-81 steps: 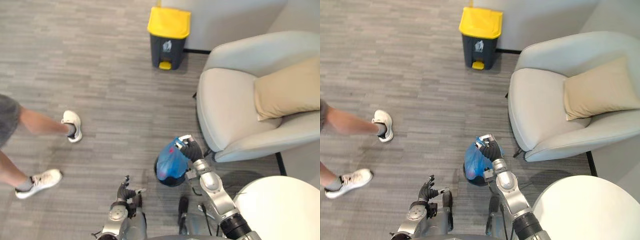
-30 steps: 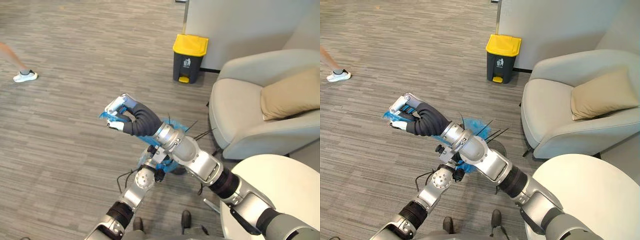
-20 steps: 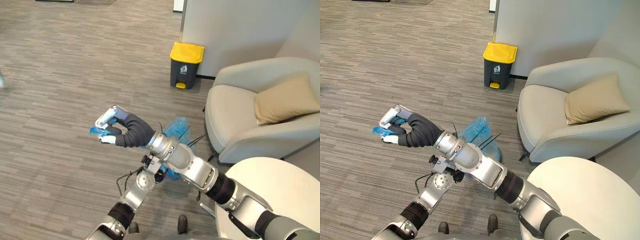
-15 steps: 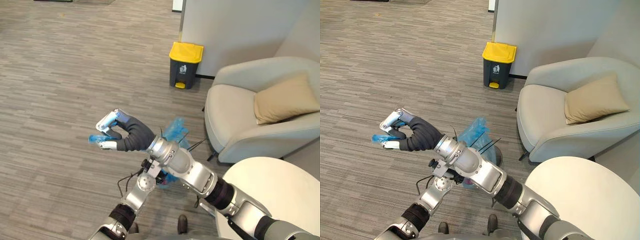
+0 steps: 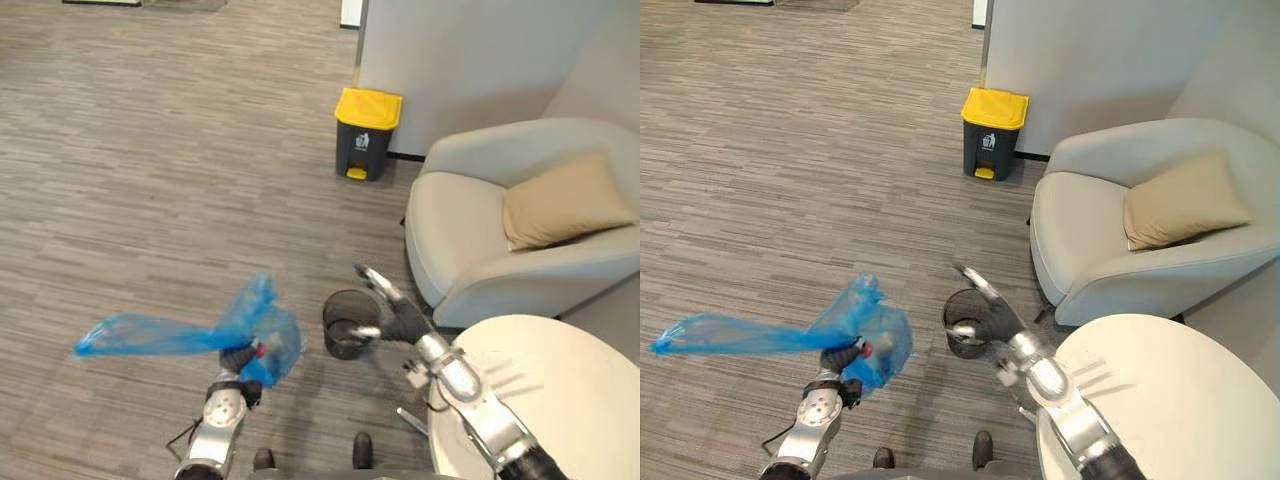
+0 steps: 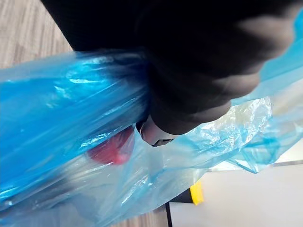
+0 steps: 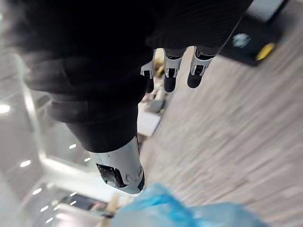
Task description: Gather rubbish on tea table into small bin, then transfer packed bag to large trash can.
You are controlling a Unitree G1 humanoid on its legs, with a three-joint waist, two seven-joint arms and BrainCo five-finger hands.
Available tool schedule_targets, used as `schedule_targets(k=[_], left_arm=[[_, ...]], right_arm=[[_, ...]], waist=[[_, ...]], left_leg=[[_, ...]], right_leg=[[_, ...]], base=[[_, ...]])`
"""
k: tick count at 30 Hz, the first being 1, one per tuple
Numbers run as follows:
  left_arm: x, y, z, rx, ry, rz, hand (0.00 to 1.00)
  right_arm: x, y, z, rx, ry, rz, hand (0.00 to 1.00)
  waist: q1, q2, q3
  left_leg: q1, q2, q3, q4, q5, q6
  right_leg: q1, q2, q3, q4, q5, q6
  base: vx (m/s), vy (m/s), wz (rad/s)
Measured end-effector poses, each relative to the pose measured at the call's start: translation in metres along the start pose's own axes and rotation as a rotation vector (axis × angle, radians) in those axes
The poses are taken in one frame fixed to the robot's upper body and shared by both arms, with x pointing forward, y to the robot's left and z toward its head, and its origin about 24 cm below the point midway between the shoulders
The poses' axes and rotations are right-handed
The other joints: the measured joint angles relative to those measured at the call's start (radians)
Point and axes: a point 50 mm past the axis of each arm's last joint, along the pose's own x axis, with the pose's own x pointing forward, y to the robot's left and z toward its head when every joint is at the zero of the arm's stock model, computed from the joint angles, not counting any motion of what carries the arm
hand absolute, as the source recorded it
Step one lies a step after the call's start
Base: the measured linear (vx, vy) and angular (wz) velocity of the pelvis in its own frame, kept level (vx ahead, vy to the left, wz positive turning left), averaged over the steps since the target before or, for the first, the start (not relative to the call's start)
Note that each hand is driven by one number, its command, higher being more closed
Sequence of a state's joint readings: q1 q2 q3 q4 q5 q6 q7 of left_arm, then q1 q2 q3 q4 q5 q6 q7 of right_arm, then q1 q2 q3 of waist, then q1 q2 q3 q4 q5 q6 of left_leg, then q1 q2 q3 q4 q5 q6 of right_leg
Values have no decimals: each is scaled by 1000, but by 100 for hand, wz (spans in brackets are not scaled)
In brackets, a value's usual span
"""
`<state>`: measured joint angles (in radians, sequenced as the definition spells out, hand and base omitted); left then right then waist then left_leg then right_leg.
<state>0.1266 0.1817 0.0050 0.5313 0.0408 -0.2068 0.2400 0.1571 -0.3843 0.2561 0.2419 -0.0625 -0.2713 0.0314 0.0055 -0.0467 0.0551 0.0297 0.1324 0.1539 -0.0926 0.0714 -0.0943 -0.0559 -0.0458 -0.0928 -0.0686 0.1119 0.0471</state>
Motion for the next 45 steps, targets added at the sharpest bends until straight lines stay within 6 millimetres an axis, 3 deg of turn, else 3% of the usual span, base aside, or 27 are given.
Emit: schedule_targets(k=[4, 8, 13, 14, 15, 16, 17, 19, 22, 23, 25, 26, 28, 30, 31, 32, 33, 34, 36, 37, 38, 40, 41, 42, 43, 44, 45], left_arm=[[-17, 7, -31, -16, 118, -34, 100], [-28, 8, -45, -12, 169, -81, 100], [-35, 11, -53, -3, 198, -117, 100], [-33, 10, -51, -6, 190, -130, 100], [-28, 8, -46, -9, 174, -132, 100], [-28, 7, -45, -12, 170, -134, 100], [-28, 7, -46, -14, 172, -134, 100], [-28, 9, -46, -17, 175, -127, 100], [-30, 9, -46, -17, 172, -128, 100], [-31, 11, -46, -10, 167, -127, 100], [-30, 12, -44, -1, 160, -133, 100], [-28, 14, -40, 5, 141, -130, 100], [-27, 18, -38, 18, 131, -126, 100], [-24, 20, -34, 25, 116, -124, 100], [-18, 17, -27, 25, 91, -130, 100], [-18, 17, -26, 24, 88, -130, 100], [-13, 16, -21, 21, 68, -129, 100], [-10, 15, -17, 15, 56, -129, 100], [-12, 11, -18, 3, 59, -132, 100], [-14, 8, -20, -12, 67, -132, 100], [-14, 5, -19, -38, 67, -126, 100], [-17, -2, -20, -75, 79, -120, 100], [-18, -7, -21, -102, 83, -126, 100], [-18, -10, -15, -132, 64, -128, 100], [-18, -11, -13, -139, 54, -133, 100], [-17, -13, -7, -151, 30, -140, 100], [-17, -14, -2, -159, 6, -141, 100]], right_arm=[[-28, -20, -59, -18, 289, -102, 0], [-42, -29, -77, 10, 385, -197, 0], [-40, -21, -77, 67, 389, -253, 0], [-40, -20, -77, 80, 389, -269, 0], [-40, -19, -77, 89, 391, -283, 0], [-40, -19, -78, 88, 392, -288, 0], [-39, -19, -77, 90, 392, -294, 0], [-35, -15, -75, 106, 386, -291, 0], [-30, -6, -72, 98, 379, -266, 0], [-27, -2, -70, 101, 372, -255, 0], [-24, 1, -68, 110, 362, -251, 0], [-19, 6, -65, 114, 347, -236, 0], [-16, 12, -63, 118, 343, -214, 0], [-13, 11, -60, 120, 332, -217, 0], [-12, 10, -60, 119, 334, -221, 0], [-12, 10, -60, 119, 335, -221, 0], [-14, 11, -63, 121, 355, -218, 0], [-20, 13, -68, 119, 378, -218, 0], [-28, 12, -72, 112, 398, -222, 0], [-31, 11, -74, 104, 410, -221, 0], [-30, 9, -73, 96, 402, -225, 0], [-31, 6, -71, 92, 394, -235, 0], [-30, 3, -69, 95, 383, -251, 0], [-27, 1, -62, 104, 350, -277, 0], [-26, -1, -58, 113, 331, -293, 0], [-23, -5, -52, 135, 294, -322, 0], [-22, -10, -46, 134, 261, -346, 0]], waist=[[-30, 41, 7], [-36, 73, 24], [-29, 92, 45], [-30, 93, 54], [-33, 78, 60], [-33, 80, 63], [-30, 99, 64], [-4, 87, 72], [10, 65, 87], [9, 44, 95], [9, 28, 109], [3, 34, 133], [-10, 21, 145], [-23, 15, 148], [-45, 20, 153], [-47, 21, 154], [-54, 18, 160], [-63, 15, 157], [-91, 33, 141], [-97, 62, 135], [-80, 85, 144], [-64, 98, 155], [-47, 93, 161], [-37, 72, 172], [-31, 59, 175], [-13, 38, 176], [13, 33, 176]], left_leg=[[-43, -21, -42, 51, -26, 9], [-127, -30, -91, 178, -85, 18], [-228, -34, -153, 254, -111, 26], [-254, -30, -134, 255, -115, 35], [-271, -17, -66, 265, -121, 49], [-289, 3, 5, 302, -122, 58], [-300, 33, 101, 334, -129, 68], [-299, 21, 111, 355, -141, 75], [-324, 4, 89, 484, -258, 87], [-329, -7, 83, 539, -307, 96], [-320, -21, 66, 600, -369, 108], [-292, -24, 63, 602, -386, 121], [-244, -18, 61, 577, -405, 121], [-200, -16, 66, 533, -417, 114], [-151, -16, 69, 478, -421, 104], [-144, -16, 68, 473, -421, 103], [-90, -23, 70, 429, -417, 73], [-33, -28, 62, 403, -439, 32], [2, -2, 42, 388, -453, 0], [-1, 30, 33, 434, -424, -34], [-73, 98, 36, 665, -360, -55], [-188, 177, 26, 970, -185, 31], [-251, 209, 15, 1141, -215, 35], [-306, 200, 22, 1213, -261, 42], [-329, 185, 36, 1204, -275, 60], [-372, 148, 60, 1132, -300, 84], [-423, 99, 61, 1010, -315, 92]], right_leg=[[9, -24, -47, 15, -16, 15], [8, -42, -101, 40, -37, 17], [-5, -48, -193, 49, -57, 23], [-6, -58, -239, 47, -62, 27], [-15, -84, -272, 43, -65, 31], [-19, -92, -292, 49, -66, 34], [-15, -93, -320, 60, -73, 43], [-7, -113, -330, 85, -91, 65], [-25, -182, -340, 266, -207, 105], [-48, -225, -326, 375, -254, 109], [-141, -273, -235, 604, -258, 82], [-231, -271, -134, 770, -251, 54], [-292, -214, -93, 808, -318, 54], [-348, -157, -103, 721, -326, 50], [-392, -109, -140, 553, -289, 43], [-392, -105, -144, 533, -282, 42], [-384, -83, -163, 370, -217, 28], [-391, -76, -150, 335, -143, -13], [-388, -68, -173, 408, -88, -59], [-384, -53, -191, 455, -135, -73], [-356, -14, -200, 493, -194, -109], [-265, 36, -194, 465, -240, -128], [-178, 67, -170, 427, -256, -145], [-79, 78, -133, 367, -261, -152], [-35, 77, -112, 334, -262, -154], [32, 73, -62, 282, -264, -157], [78, 72, -10, 243, -272, -168]], base=[[-27, 29, 36], [-37, 38, 41], [-39, 13, 60], [-28, 37, 107], [-16, 73, 107], [42, 118, 96], [85, 113, 62], [121, 116, 42], [148, 209, 31], [231, 241, 16], [229, 191, 10], [186, 126, 3], [273, 41, -4], [371, -37, -5], [408, -52, 3], [538, -70, 16], [532, -90, 36], [553, -115, 52], [543, -154, 52], [791, -250, 7], [702, -227, -21], [697, -228, -41], [796, -214, -51], [772, -184, -49], [609, -96, -62], [592, -36, -90], [579, 1, -108]])
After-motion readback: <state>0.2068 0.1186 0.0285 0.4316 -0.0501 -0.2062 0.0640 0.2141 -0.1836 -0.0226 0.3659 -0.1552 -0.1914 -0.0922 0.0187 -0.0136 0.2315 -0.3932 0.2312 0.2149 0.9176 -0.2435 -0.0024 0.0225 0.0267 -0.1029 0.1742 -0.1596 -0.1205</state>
